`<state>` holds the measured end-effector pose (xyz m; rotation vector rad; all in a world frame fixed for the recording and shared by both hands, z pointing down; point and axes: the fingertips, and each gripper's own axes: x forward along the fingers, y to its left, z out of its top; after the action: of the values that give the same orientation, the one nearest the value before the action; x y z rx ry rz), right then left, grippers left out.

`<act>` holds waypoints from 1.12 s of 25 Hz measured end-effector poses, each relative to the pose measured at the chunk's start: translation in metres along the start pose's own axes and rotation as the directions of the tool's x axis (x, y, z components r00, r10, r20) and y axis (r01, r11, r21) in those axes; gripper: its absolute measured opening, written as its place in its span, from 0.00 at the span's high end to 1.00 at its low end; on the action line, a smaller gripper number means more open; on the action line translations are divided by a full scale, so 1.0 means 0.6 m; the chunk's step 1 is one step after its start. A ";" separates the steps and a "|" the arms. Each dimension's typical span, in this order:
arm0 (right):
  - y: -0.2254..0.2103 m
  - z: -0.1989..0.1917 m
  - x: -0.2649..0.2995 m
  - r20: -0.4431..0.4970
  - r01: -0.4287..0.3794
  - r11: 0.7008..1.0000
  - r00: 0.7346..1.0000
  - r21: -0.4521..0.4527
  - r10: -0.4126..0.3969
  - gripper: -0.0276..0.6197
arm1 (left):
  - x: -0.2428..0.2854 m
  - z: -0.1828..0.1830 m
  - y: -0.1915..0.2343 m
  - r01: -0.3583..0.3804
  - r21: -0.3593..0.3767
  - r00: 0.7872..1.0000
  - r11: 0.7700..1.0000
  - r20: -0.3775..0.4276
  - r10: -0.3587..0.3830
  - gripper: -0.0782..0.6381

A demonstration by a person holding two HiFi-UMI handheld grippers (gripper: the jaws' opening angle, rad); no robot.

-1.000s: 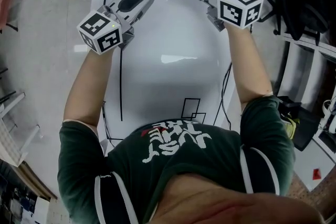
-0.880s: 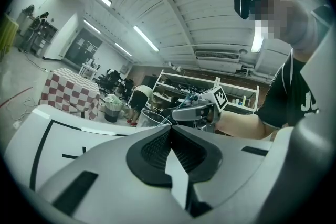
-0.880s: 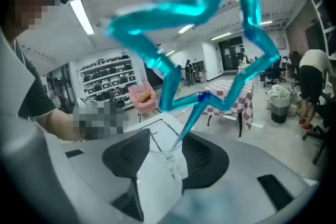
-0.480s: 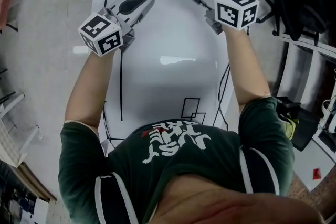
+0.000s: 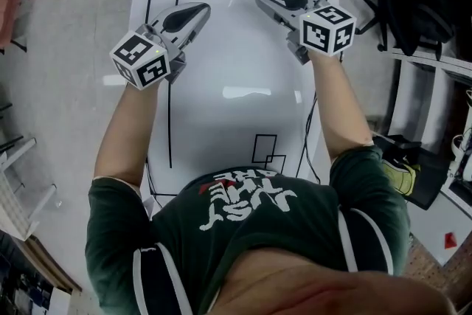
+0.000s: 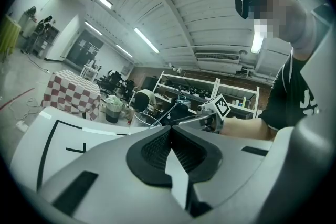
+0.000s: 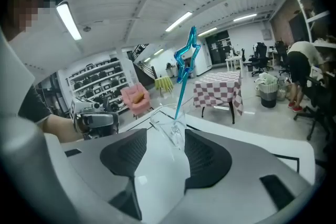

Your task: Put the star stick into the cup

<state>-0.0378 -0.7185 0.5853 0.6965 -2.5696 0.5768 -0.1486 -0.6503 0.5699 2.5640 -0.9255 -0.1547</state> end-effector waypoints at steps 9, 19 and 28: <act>0.079 -0.011 -0.122 0.048 -0.040 0.997 0.998 0.064 0.037 0.62 | -0.057 0.020 -0.098 -0.008 0.016 1.000 1.000 -0.009 0.008 0.88; 0.219 0.014 -0.295 0.157 -0.079 0.996 0.985 0.048 0.071 0.83 | -0.135 0.077 -0.261 -0.017 0.033 0.999 0.999 0.035 0.016 0.88; 0.322 0.043 -0.427 0.287 -0.088 0.993 0.956 0.073 0.064 0.89 | -0.216 0.153 -0.392 0.012 0.093 0.996 0.996 0.092 -0.020 0.88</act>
<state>0.0518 -0.4823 0.3857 0.7601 -2.8628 0.6563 -0.1325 -0.4358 0.3853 2.6698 -0.9673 -0.2422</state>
